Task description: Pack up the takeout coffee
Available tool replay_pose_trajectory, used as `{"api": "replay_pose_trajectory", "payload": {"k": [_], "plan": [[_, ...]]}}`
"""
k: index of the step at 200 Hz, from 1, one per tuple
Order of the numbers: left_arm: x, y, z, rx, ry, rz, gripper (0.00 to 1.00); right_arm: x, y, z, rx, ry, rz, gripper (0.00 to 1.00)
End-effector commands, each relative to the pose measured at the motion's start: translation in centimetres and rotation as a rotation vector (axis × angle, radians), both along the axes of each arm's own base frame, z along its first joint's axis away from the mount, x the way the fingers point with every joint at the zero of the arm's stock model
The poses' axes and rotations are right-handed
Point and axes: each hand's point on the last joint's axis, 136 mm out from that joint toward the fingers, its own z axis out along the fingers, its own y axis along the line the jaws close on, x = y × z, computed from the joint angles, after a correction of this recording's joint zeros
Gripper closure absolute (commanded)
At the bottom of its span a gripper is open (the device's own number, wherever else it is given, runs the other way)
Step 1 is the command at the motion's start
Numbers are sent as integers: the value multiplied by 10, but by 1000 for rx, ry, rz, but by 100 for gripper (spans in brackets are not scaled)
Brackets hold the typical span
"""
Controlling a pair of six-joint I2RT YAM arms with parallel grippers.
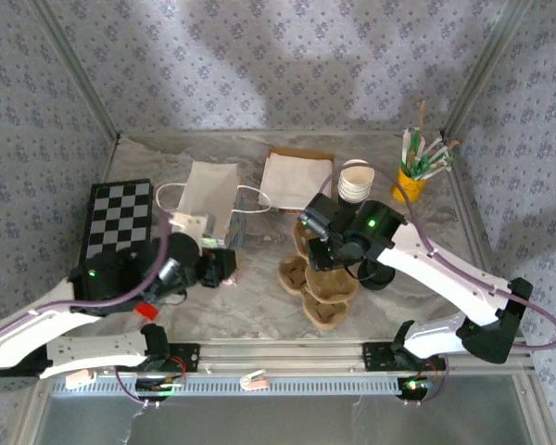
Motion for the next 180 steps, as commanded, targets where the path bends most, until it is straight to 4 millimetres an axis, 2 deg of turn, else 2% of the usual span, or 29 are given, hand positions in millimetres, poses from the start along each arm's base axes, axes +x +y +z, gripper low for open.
{"api": "replay_pose_trajectory", "payload": {"k": [1, 15, 44, 79, 109, 146, 180], "plan": [[15, 43, 15, 217, -78, 74, 62, -2, -9, 19, 12, -5, -20, 63], [28, 56, 29, 281, -102, 118, 59, 1, -8, 27, 31, -16, -29, 63], [58, 82, 32, 398, -71, 219, 57, 9, 1, 44, 88, -36, -40, 63], [97, 100, 8, 431, 44, 275, 53, 20, 13, 60, 132, -68, -42, 63], [119, 98, -16, 408, 127, 250, 51, 25, 22, 66, 145, -74, -33, 63], [128, 98, -39, 369, 205, 228, 54, 28, 25, 73, 149, -83, -28, 63], [123, 87, -50, 324, 255, 181, 67, 32, 26, 81, 159, -102, -45, 63]]}}
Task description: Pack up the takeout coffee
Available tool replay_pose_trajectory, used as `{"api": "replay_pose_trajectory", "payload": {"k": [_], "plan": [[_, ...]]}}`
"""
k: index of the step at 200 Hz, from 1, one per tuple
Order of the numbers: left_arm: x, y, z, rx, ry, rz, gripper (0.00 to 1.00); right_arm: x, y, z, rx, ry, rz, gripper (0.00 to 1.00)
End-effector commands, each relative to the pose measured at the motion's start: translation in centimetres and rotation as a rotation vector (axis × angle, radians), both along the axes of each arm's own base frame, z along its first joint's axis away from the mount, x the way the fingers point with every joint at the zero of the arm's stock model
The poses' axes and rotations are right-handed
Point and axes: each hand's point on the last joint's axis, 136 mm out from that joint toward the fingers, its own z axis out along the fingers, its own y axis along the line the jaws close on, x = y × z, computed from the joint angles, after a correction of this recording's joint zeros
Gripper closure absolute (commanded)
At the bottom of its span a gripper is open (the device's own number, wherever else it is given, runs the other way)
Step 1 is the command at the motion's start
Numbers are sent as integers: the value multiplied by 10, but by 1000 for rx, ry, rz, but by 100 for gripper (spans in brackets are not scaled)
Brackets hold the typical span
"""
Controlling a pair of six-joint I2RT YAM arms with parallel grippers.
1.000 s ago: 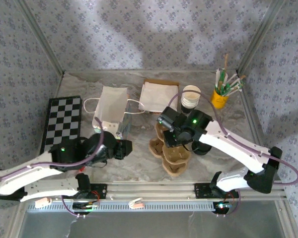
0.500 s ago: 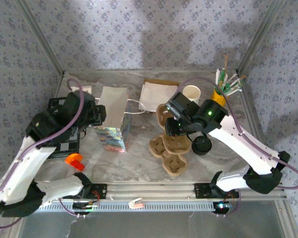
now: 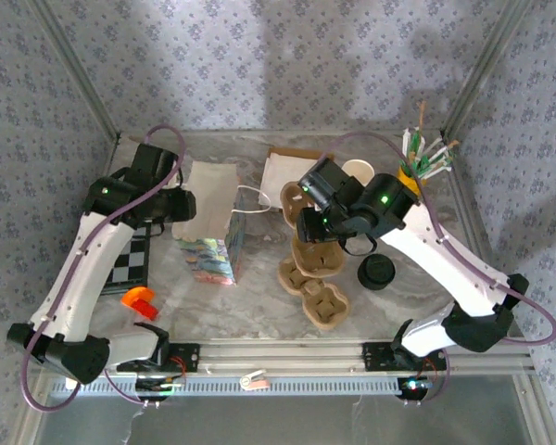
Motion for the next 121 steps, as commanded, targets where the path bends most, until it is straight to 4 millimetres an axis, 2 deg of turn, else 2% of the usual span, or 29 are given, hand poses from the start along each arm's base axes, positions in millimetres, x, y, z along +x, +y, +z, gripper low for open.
{"api": "replay_pose_trajectory", "payload": {"k": [1, 9, 25, 45, 73, 96, 121], "plan": [[-5, -16, -2, -71, 26, -62, 68, 2, -4, 10, 2, -16, -20, 63], [-6, -16, -4, -77, 32, -53, 71, 3, -3, 12, 11, -17, -28, 63], [-8, -17, -4, -105, 43, -35, 84, 4, -3, 15, 20, -19, -48, 63], [-14, -24, -1, -180, 38, -16, 88, 5, -1, 20, 38, -25, -63, 63], [-23, -30, 8, -294, 17, 41, 99, 8, 7, 30, 75, -31, -74, 63], [-30, -40, 16, -350, -16, 64, 100, 9, 14, 40, 93, -49, -70, 63], [-36, -46, 15, -366, -25, 105, 100, 8, 24, 51, 111, -58, -53, 63]]}}
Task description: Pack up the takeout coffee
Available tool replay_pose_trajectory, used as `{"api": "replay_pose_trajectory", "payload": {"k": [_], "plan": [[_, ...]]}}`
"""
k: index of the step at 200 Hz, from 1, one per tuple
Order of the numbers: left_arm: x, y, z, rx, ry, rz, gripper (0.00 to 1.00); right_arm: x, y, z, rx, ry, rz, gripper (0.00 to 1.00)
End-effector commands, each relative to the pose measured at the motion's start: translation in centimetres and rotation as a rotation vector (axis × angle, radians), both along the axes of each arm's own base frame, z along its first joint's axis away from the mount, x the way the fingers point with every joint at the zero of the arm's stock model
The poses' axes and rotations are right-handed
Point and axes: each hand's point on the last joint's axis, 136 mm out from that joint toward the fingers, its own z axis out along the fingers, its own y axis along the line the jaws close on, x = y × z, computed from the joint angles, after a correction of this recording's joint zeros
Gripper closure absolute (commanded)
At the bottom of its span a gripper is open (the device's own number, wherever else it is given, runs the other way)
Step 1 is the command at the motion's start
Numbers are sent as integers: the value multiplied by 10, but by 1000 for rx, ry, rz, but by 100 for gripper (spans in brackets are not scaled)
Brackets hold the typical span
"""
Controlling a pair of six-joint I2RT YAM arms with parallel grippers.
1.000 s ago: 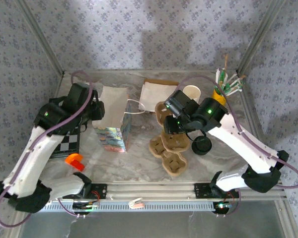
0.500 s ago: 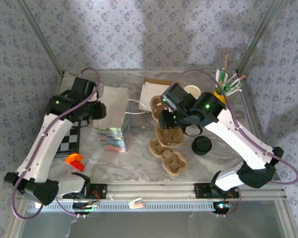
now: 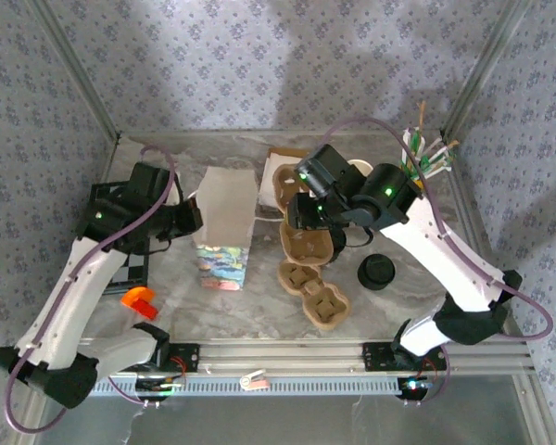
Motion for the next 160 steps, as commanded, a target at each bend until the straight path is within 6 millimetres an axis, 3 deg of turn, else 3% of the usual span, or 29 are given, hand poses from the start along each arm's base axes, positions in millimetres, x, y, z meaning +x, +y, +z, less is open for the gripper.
{"api": "replay_pose_trajectory", "payload": {"k": [1, 64, 95, 126, 160], "plan": [[-1, -7, 7, -73, -17, 77, 100, -2, 1, 12, 7, -12, -18, 63], [-5, -29, 10, -141, -49, 153, 100, -1, 30, 35, 60, -44, 7, 63], [-10, -32, 8, -176, -50, 187, 100, 4, 45, 34, 65, -38, 11, 63], [-13, -27, 1, -155, -43, 214, 90, 12, 61, 33, 77, -50, 6, 64], [-16, -17, 8, -114, -74, 194, 75, 18, 84, 29, 89, -60, 5, 64]]}}
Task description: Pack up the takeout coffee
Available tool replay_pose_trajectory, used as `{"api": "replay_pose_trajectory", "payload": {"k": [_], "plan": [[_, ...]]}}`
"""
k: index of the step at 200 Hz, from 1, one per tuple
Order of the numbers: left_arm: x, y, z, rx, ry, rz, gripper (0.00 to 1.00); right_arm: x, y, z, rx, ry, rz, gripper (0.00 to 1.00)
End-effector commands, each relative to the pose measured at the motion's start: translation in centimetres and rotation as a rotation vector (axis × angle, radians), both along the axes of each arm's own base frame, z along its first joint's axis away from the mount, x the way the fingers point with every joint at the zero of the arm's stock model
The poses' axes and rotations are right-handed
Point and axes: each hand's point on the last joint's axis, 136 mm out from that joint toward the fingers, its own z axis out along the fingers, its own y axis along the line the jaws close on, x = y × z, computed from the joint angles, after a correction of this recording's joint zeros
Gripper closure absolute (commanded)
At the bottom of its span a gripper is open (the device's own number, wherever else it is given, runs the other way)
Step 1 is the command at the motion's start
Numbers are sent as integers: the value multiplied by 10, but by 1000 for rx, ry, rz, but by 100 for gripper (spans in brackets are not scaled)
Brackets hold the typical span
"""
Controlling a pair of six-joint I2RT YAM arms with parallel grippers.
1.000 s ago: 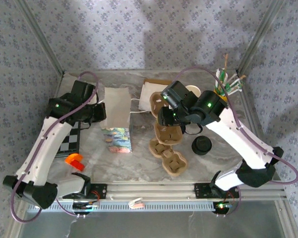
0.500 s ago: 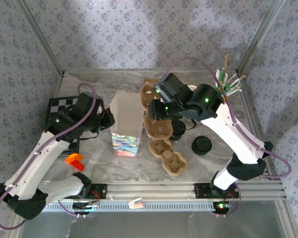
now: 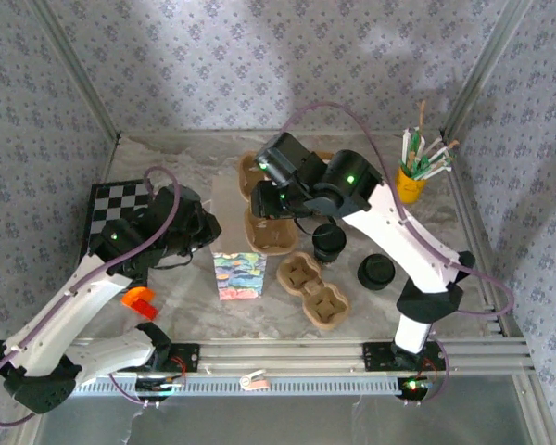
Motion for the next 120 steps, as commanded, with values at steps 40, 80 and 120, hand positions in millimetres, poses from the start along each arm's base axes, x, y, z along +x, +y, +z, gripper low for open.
{"api": "replay_pose_trajectory", "payload": {"k": [40, 80, 120], "plan": [[2, 20, 18, 24, -46, -15, 71, 10, 29, 11, 49, -51, -48, 63], [10, 2, 11, -35, -32, -91, 72, 17, 39, 6, 52, -71, -81, 64], [10, 8, 13, -30, -48, -70, 86, 26, 52, 4, 76, -79, -102, 64]]}}
